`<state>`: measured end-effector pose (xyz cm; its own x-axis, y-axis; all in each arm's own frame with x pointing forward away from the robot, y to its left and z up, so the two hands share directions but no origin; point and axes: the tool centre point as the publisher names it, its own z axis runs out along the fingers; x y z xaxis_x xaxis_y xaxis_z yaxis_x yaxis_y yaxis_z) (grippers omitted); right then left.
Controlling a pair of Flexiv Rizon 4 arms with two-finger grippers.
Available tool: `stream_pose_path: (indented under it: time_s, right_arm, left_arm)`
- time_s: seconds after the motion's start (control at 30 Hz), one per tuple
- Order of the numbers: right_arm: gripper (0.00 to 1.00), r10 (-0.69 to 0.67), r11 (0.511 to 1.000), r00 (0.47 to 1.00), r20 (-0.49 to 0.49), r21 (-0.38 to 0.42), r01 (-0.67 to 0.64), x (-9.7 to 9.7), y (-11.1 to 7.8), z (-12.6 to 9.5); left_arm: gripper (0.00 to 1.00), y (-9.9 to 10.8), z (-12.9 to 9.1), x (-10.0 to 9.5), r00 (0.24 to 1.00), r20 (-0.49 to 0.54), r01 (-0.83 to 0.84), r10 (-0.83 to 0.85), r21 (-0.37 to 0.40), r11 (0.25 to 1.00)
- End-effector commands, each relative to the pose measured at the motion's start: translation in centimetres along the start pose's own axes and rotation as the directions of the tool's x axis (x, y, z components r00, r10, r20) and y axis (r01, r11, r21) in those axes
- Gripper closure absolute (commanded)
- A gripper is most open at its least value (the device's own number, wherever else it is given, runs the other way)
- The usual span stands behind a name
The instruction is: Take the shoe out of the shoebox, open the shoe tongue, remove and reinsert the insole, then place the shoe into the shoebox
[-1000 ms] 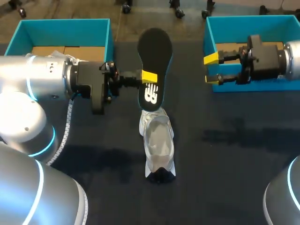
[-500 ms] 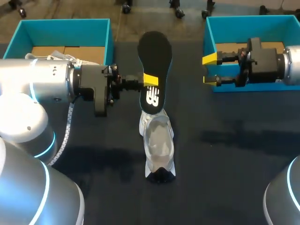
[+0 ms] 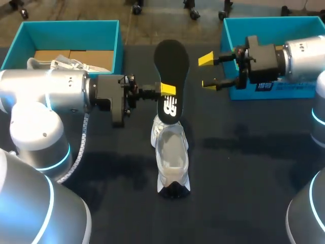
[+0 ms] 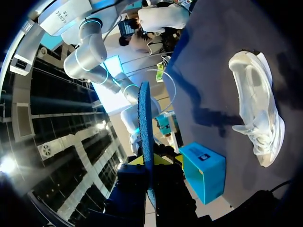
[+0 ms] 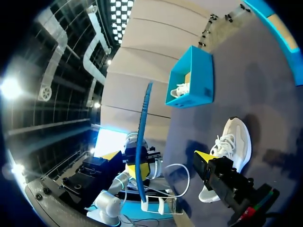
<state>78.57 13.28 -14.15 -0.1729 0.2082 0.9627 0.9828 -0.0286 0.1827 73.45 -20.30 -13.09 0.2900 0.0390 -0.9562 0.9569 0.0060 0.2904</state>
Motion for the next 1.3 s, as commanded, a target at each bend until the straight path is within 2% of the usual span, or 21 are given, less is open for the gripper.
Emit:
stream_pose_path:
  time_s: [0.03, 0.37, 0.8, 1.0, 1.3]
  right_arm:
    - [0.00, 0.005, 1.000, 1.000, 0.003, 0.012, -0.005, -0.1, 0.5, 1.4]
    - [0.00, -0.001, 1.000, 1.000, -0.005, 0.014, 0.001, 0.1, -0.5, 2.5]
    - [0.00, 0.014, 1.000, 1.000, -0.010, -0.001, -0.014, 0.5, -0.7, 2.6]
    - [0.20, 0.028, 1.000, 1.000, -0.012, -0.008, -0.028, 0.5, -0.5, 2.5]
    - [0.26, 0.025, 1.000, 1.000, 0.004, 0.018, -0.025, 1.0, -0.2, 3.2]
  left_arm:
    - [1.00, 0.7, 1.4, 0.9, 1.000, 0.006, 0.007, -0.007, -0.022, 1.000]
    - [1.00, 1.7, 3.1, 1.8, 1.000, -0.010, 0.008, -0.008, -0.026, 1.000]
    - [1.00, 1.6, 3.5, 2.6, 1.000, -0.012, 0.011, -0.011, -0.036, 0.999]
    - [1.00, 1.6, 3.5, 2.6, 1.000, -0.012, 0.011, -0.011, -0.036, 0.999]
    - [1.00, 1.6, 3.5, 2.6, 1.000, -0.012, 0.011, -0.011, -0.036, 0.999]
